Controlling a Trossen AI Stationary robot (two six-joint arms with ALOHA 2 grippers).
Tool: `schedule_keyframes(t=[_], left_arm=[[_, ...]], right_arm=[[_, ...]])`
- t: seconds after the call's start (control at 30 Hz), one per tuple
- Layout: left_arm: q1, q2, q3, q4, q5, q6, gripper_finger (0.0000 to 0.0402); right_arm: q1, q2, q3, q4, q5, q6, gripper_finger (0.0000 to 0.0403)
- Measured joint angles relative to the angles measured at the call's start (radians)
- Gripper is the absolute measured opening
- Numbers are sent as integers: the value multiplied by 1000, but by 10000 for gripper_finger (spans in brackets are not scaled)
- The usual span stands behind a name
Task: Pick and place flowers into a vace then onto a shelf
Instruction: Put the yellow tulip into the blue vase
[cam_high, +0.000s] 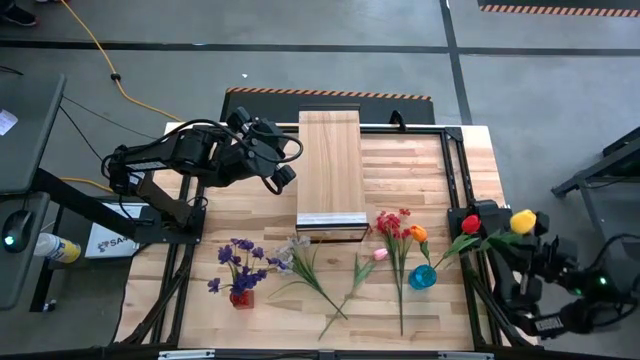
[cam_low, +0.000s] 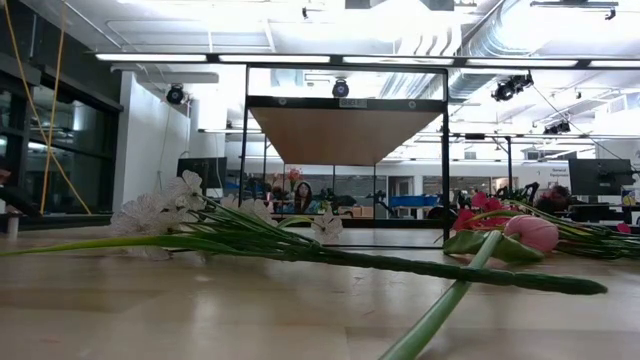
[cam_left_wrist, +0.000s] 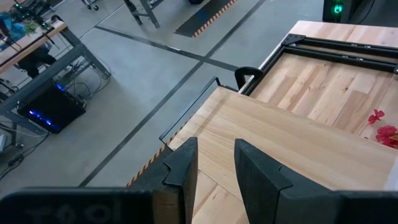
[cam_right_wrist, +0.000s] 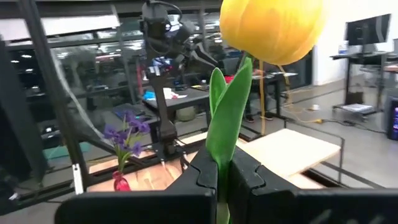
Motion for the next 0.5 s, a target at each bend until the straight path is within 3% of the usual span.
schedule_keyframes(t=[0.23, 0.5], left_arm=[[0, 0, 0, 0, 0, 0, 138], [0, 0, 0, 0, -3, 0, 138]], right_arm=[[8, 1, -111, 203, -113, 48, 0], [5, 0, -193, 215, -325, -20, 0]])
